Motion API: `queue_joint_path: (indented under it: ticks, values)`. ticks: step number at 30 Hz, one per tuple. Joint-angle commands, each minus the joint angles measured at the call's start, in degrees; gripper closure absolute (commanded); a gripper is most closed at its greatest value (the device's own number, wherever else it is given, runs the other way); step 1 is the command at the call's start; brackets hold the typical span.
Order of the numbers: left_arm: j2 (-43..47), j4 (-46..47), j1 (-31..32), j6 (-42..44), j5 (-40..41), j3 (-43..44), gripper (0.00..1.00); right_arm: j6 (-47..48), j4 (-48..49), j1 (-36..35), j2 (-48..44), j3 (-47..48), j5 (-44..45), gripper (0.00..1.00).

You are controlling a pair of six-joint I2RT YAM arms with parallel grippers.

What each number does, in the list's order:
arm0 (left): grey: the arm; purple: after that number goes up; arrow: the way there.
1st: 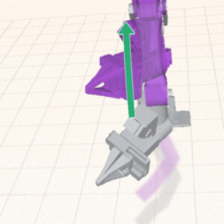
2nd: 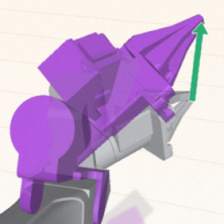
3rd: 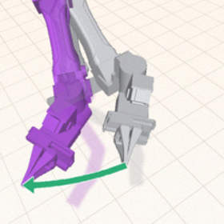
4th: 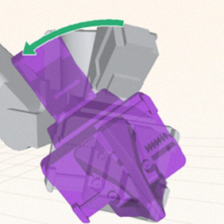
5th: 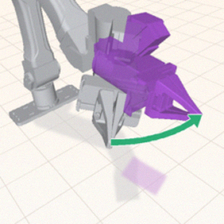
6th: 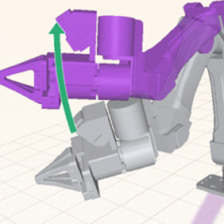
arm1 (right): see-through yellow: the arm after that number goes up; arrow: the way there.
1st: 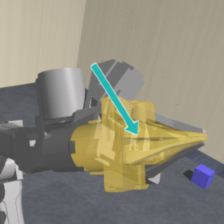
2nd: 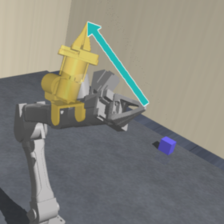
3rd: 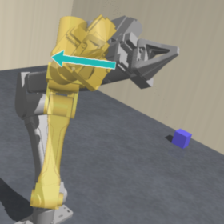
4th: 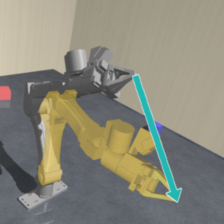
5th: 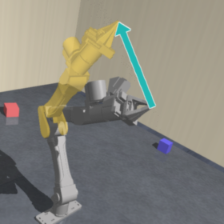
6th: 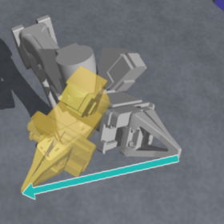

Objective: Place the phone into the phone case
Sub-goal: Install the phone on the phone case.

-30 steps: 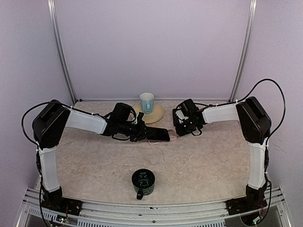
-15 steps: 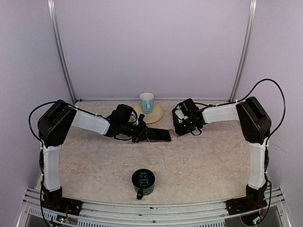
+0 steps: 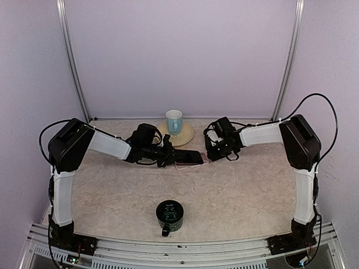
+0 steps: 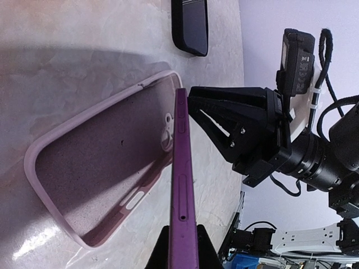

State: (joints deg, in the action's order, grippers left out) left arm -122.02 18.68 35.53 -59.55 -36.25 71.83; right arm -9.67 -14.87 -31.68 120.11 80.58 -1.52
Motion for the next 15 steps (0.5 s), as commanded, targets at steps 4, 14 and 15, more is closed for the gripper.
queue_joint_path:
  ticks: [4,14,15]
  values:
    - [-1.8,1.9,-0.4,0.2,-1.2,3.9,1.00,0.9,1.1,0.4,0.9,0.7,-2.0,0.85]
    - [-3.1,-0.5,-0.6,0.6,-1.9,4.6,1.00,1.6,2.1,0.1,1.0,-0.1,-2.9,0.85]
    - [-3.1,-0.7,-0.7,0.5,-2.0,4.6,1.00,1.7,2.3,0.0,1.0,-0.1,-3.1,0.85]
